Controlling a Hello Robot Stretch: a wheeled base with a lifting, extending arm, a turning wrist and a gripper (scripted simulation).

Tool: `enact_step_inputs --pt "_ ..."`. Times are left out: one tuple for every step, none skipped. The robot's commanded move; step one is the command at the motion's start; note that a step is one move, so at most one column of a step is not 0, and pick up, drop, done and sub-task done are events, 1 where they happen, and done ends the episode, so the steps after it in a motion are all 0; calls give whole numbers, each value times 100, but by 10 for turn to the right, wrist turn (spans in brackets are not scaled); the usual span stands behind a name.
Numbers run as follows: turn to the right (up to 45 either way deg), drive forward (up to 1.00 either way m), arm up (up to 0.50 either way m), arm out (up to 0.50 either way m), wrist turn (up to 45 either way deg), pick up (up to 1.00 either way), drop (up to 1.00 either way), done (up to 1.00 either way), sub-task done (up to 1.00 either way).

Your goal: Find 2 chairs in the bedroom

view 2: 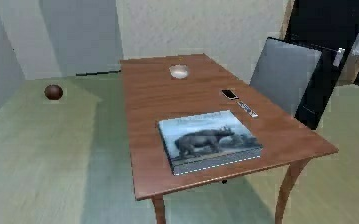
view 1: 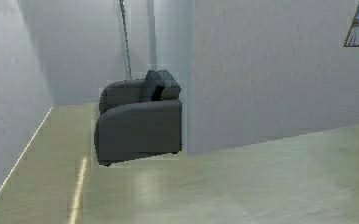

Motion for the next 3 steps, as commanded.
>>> enact_step_inputs --pt "0 95 0 0 0 0 0 0 0" --pt "-210 0 0 0 0 0 0 0 0" --pt "0 0 0 0 0 0 0 100 0"
